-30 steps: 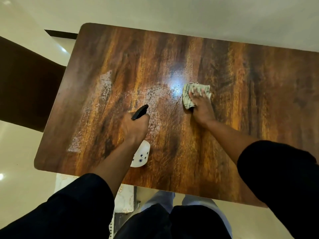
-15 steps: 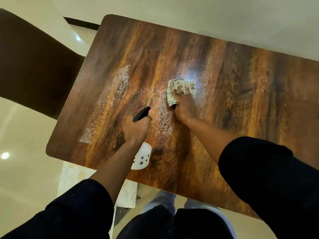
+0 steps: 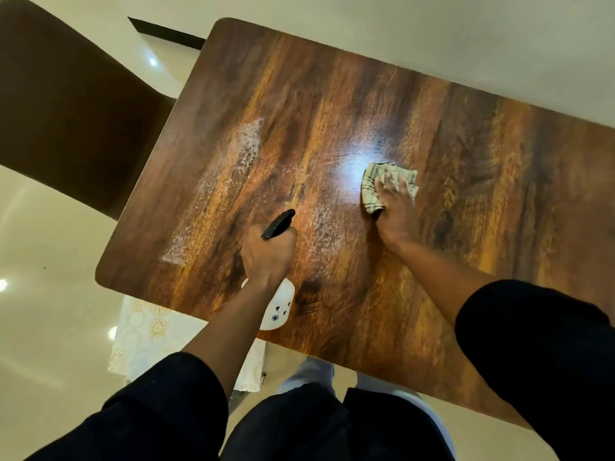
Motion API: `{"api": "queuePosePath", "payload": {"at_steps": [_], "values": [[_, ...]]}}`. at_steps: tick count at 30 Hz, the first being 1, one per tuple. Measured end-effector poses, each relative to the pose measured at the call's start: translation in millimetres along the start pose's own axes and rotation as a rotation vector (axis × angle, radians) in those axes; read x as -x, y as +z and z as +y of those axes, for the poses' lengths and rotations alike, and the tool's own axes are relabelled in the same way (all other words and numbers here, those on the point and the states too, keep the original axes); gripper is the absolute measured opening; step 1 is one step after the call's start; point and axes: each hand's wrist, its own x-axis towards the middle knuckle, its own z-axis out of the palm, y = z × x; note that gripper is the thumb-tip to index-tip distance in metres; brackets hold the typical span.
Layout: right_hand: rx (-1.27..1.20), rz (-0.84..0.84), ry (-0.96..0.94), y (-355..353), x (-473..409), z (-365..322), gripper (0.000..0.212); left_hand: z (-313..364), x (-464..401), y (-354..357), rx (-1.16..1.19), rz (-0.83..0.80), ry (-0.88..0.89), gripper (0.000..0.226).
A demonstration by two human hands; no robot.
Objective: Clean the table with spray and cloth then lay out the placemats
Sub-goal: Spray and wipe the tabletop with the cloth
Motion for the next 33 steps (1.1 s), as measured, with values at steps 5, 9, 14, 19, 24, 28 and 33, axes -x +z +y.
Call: {"api": "queuePosePath", "payload": {"at_steps": [5, 9, 14, 19, 24, 28, 33], "values": [[-0.062, 0.04, 0.116, -9, 5, 3, 0.074, -11, 8, -5, 0.029, -0.077, -0.013, 0.023], [-0.032, 0.002, 0.085, 3, 21, -16, 0.075, -26, 11, -10, 0.021, -0.066, -0.008, 0.036], [0.047, -0.102, -0.183, 43, 75, -35, 0.083, -47, 16, -13, -0.009, -0.054, -0.004, 0.026], [-0.036, -0.161, -0.567, 83, 137, -52, 0.081, -61, 34, -14, -0.029, -0.012, -0.012, 0.032], [-0.016, -0.239, -0.768, 83, 144, -35, 0.074, -66, 58, -13, 0.049, 0.05, -0.049, 0.024], [0.09, -0.258, -0.651, 57, 112, -2, 0.088, -77, 73, -12, 0.046, 0.048, -0.068, 0.054], [0.121, -0.148, -0.308, 4, 74, 46, 0.082, -88, 86, -9, 0.033, 0.063, -0.071, 0.052]]}}
